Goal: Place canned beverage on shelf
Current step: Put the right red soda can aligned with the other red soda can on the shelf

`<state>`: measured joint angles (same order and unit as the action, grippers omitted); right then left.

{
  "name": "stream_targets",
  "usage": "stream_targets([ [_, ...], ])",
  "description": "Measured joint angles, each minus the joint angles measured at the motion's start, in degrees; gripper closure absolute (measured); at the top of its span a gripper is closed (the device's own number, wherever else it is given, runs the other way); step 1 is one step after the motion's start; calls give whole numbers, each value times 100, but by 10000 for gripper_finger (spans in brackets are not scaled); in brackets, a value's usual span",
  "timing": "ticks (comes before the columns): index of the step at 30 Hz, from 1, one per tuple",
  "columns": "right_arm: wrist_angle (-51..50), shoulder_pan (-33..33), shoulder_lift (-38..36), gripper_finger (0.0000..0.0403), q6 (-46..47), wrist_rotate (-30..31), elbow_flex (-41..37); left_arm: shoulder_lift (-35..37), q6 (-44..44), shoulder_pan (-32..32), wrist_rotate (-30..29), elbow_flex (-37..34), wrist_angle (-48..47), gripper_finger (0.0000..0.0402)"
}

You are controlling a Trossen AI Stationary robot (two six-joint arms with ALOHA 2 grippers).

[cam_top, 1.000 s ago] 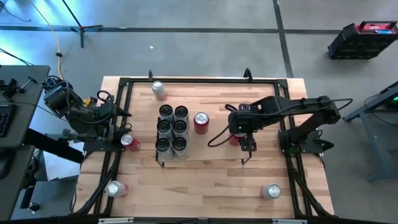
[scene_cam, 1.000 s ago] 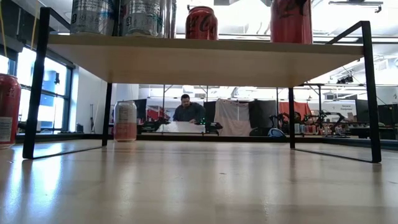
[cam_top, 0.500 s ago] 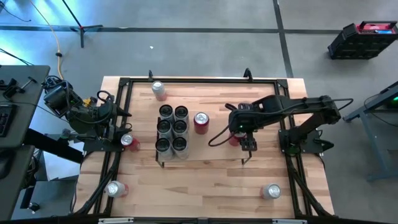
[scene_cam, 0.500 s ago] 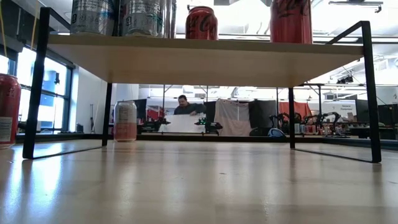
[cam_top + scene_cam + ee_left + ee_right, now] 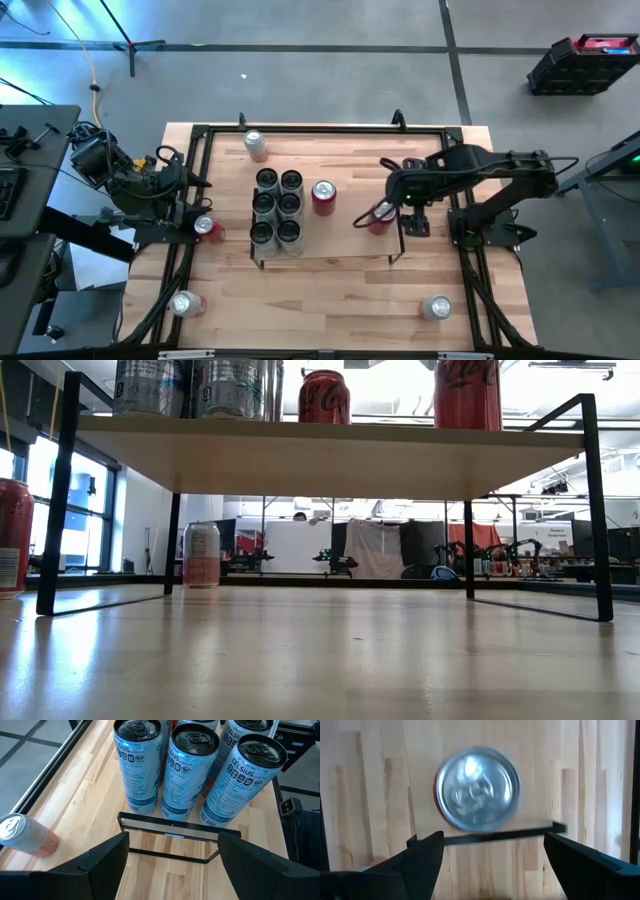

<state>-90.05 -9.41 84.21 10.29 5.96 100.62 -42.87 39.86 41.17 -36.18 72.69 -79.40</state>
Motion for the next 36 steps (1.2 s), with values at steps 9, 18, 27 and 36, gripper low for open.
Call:
stream_targets([
  [9,704,0,-655,87,233,-2,-1234,-2,1,0,0,0,0,108],
  [18,1419,0,-659,153,24,-55,-1832,-2,1,0,0,0,0,108],
  [27,2130,0,-661,221,17,-125,-1832,-2,1,0,0,0,0,108],
  [36,2677,0,-661,269,-25,-131,-1832,-2,2,0,0,0,0,108],
])
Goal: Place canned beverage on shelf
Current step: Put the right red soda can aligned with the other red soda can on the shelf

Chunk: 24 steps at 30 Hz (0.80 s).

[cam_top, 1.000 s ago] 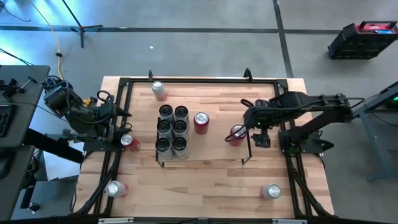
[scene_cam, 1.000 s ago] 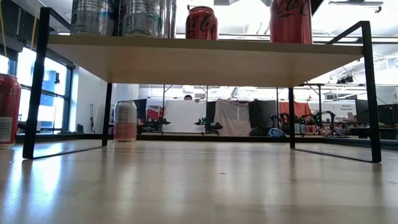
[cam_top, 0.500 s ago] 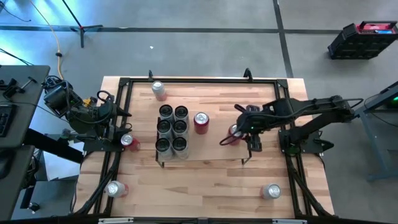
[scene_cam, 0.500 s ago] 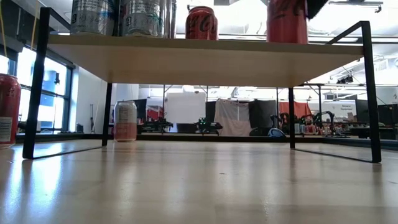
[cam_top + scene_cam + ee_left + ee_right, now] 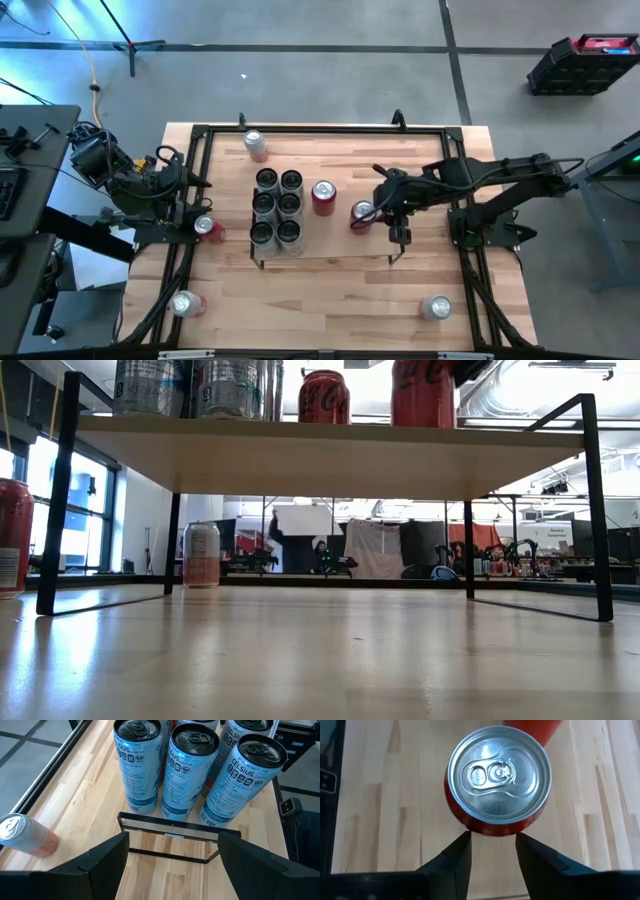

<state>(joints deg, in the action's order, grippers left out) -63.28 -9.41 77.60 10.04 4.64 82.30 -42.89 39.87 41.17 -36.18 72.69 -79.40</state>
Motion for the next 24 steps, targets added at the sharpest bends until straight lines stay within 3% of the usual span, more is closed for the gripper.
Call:
stream_targets([
  [24,1250,-190,560,280,-129,181,4,1,-1,2,0,0,0,108],
])
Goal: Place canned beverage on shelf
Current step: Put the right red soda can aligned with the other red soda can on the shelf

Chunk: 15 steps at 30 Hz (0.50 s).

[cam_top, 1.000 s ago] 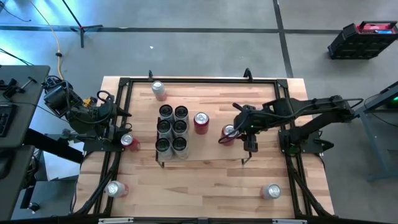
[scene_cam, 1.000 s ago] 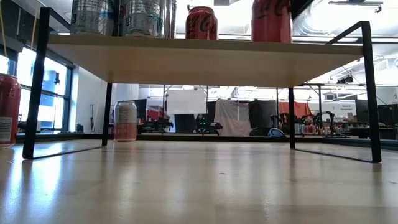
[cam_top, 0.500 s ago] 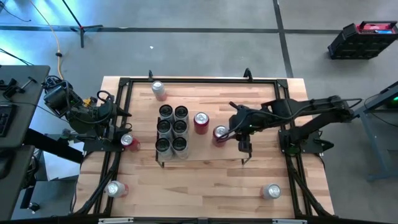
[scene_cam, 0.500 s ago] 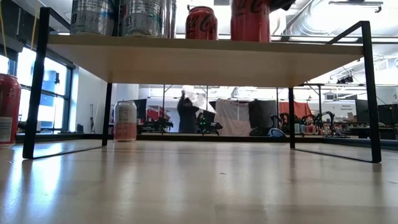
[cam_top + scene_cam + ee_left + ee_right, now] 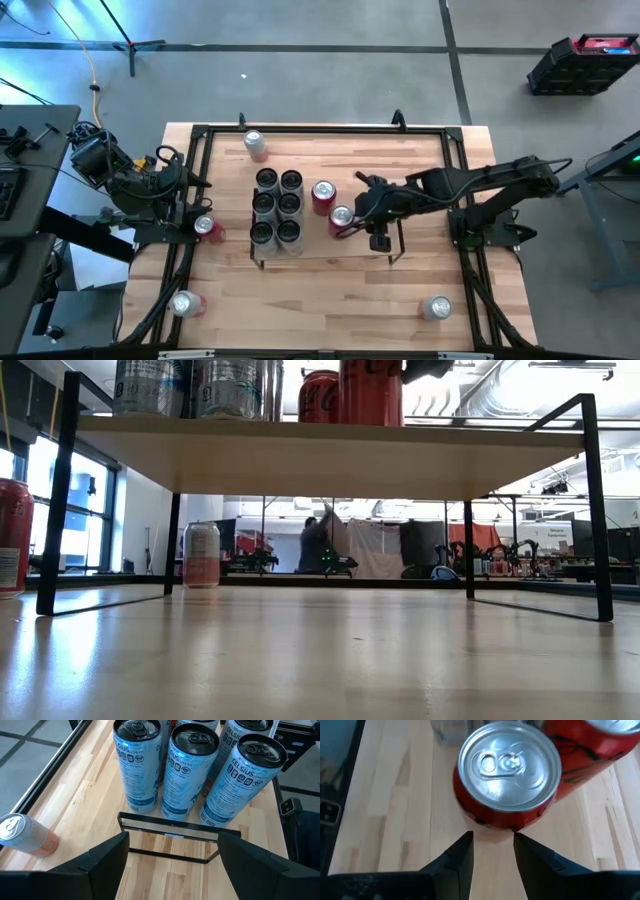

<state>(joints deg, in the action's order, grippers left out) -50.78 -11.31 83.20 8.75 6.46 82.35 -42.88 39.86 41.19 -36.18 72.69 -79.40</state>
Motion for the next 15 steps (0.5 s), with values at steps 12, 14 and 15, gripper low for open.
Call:
stream_targets([
  [12,564,0,0,280,177,90,0,-2,0,0,0,0,0,108],
  [14,685,0,0,280,173,96,0,0,0,-2,0,0,0,108],
  [15,730,0,0,280,159,96,0,0,-1,-2,0,0,0,108],
])
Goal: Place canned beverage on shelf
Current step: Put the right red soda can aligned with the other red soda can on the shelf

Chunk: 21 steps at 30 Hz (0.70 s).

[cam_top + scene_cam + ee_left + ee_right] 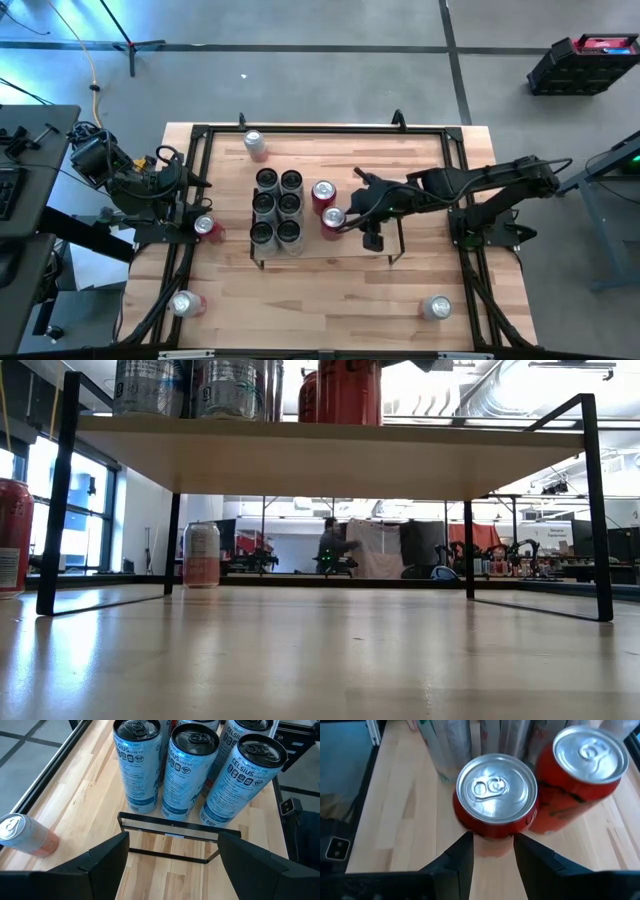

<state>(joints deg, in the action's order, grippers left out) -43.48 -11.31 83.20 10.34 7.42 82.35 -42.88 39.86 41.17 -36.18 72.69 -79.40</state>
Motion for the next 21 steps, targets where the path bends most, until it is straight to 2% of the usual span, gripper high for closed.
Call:
stream_targets([
  [21,767,7,195,279,-373,146,-2,1,0,2,0,0,0,108],
])
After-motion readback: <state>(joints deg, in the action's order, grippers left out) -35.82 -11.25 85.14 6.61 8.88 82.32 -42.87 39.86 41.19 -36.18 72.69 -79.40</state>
